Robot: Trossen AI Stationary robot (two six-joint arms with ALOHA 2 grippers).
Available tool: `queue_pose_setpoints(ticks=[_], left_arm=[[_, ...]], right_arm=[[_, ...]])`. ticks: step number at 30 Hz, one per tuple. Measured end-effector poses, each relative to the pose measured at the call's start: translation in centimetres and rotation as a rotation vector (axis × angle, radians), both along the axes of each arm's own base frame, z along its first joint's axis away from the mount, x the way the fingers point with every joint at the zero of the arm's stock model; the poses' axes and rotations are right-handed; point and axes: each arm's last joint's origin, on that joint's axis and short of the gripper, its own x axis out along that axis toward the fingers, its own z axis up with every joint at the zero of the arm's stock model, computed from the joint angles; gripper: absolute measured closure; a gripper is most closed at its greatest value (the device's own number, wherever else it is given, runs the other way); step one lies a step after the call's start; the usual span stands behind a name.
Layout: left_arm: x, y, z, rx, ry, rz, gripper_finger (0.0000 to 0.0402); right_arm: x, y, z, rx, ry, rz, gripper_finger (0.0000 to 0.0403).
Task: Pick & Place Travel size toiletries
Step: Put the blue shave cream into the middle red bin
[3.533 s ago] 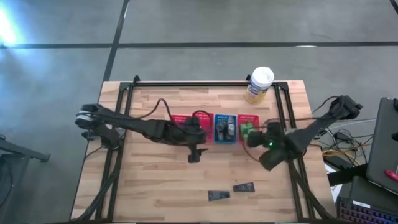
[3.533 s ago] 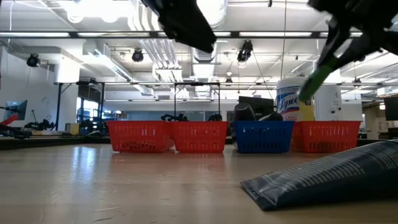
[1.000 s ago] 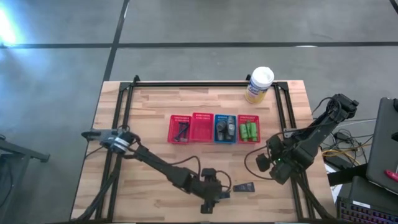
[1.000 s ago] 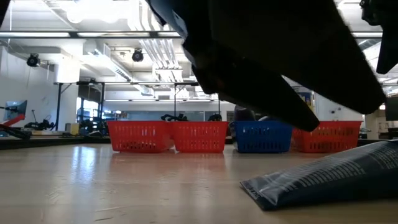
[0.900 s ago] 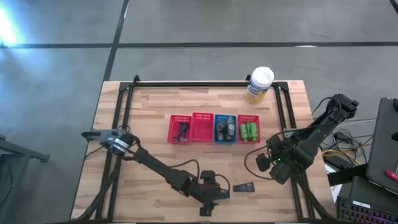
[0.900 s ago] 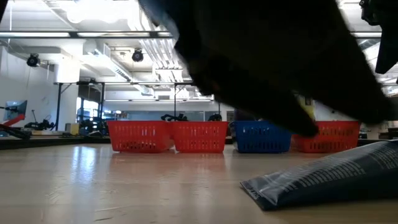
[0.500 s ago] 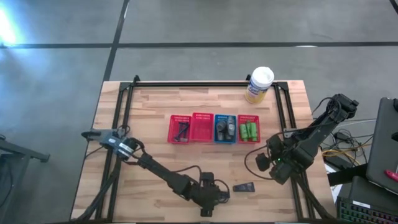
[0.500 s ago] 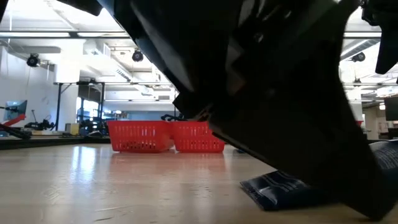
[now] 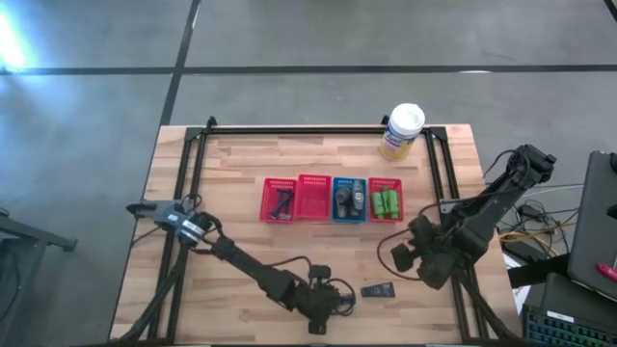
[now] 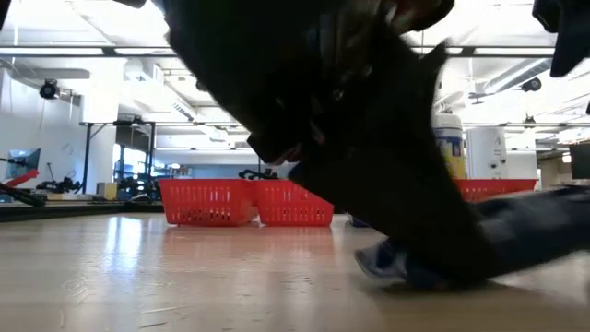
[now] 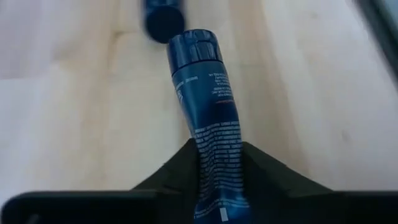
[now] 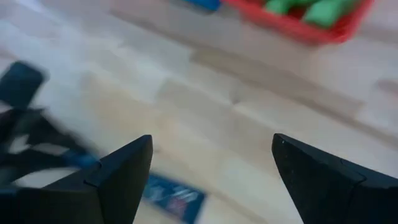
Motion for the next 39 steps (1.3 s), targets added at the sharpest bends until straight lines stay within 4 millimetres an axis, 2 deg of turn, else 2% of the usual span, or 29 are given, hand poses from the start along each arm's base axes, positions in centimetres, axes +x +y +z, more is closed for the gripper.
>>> queue_pose_setpoints(ticks=[4,12,19,23,27,32,35,39], left_arm=[[-0.3,1.4,1.3,0.072,0.023,0.023,0.032],[-2.4,4.7,9.3,0.121,-0.014,0.007,0.0324],[-6.1,8.4,13.8,0.046,-0.076,0.104,0.0324],[-9.2,10.8,14.3,-0.009,-0.07,0.188,0.0324],[-12.5,12.8,14.7,-0.073,-0.098,0.268,0.0324],[-16.2,14.6,14.6,-0.107,-0.147,0.358,0.0325],[-17.9,15.5,14.7,-0.124,-0.174,0.377,0.0325],[-19.0,16.5,14.5,-0.136,-0.197,0.398,0.0325]], right_arm=[[0.6,0.6,0.6,0.088,-0.09,0.015,0.0092],[2.6,2.0,1.8,0.118,-0.319,0.141,0.0113],[3.3,2.0,2.4,0.053,-0.442,0.118,0.0114],[4.4,1.3,2.7,0.031,-0.489,0.095,0.0102],[6.8,0.1,3.2,0.011,-0.561,0.136,0.0091],[9.8,-2.4,3.6,-0.011,-0.637,0.127,0.0082],[11.1,-3.7,3.8,-0.009,-0.658,0.108,0.0078],[12.3,-5.0,3.9,-0.011,-0.65,0.114,0.0074]])
